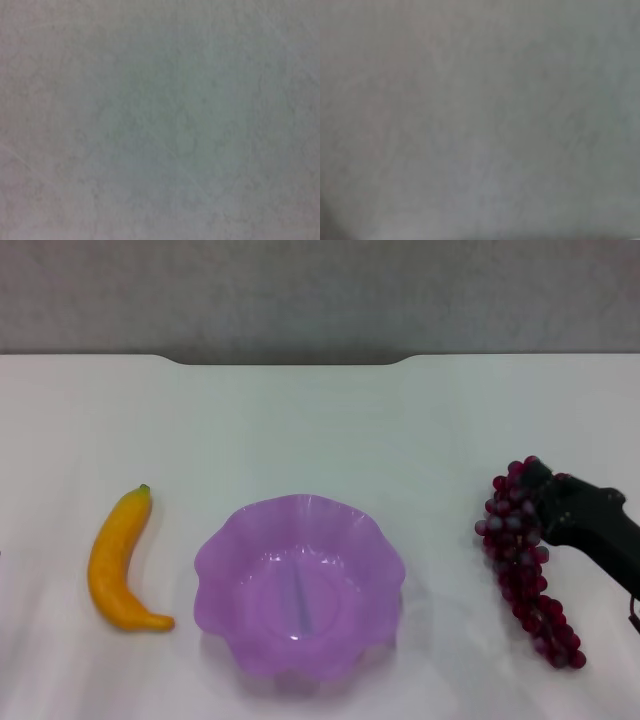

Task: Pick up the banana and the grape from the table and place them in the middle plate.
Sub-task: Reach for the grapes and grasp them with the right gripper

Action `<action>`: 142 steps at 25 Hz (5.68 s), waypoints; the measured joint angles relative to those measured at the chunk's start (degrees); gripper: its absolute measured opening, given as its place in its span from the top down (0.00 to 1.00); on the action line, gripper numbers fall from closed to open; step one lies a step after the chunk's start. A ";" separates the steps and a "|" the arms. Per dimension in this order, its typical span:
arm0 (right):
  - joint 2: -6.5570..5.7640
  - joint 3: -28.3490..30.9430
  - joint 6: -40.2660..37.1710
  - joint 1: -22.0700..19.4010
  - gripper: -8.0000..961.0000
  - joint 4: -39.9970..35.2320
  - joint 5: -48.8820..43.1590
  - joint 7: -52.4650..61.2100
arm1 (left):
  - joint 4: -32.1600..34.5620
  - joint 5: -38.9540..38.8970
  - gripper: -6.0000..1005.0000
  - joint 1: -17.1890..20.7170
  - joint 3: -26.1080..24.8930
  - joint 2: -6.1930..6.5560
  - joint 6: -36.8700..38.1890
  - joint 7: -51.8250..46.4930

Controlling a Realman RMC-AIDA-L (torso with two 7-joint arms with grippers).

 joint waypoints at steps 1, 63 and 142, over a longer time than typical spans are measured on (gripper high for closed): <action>-0.11 0.00 0.01 0.73 0.97 1.13 -1.31 1.99 | 0.00 0.00 0.99 -0.02 0.00 0.00 0.00 0.00; 2.53 25.23 18.32 -5.99 0.06 -9.17 -8.64 -22.16 | -2.46 -2.25 0.78 -0.79 -4.33 0.13 -3.19 1.41; 2.50 16.97 38.63 -5.57 0.21 -10.84 -17.02 -17.36 | -2.55 -2.99 0.11 -0.13 -4.40 0.01 -1.63 1.04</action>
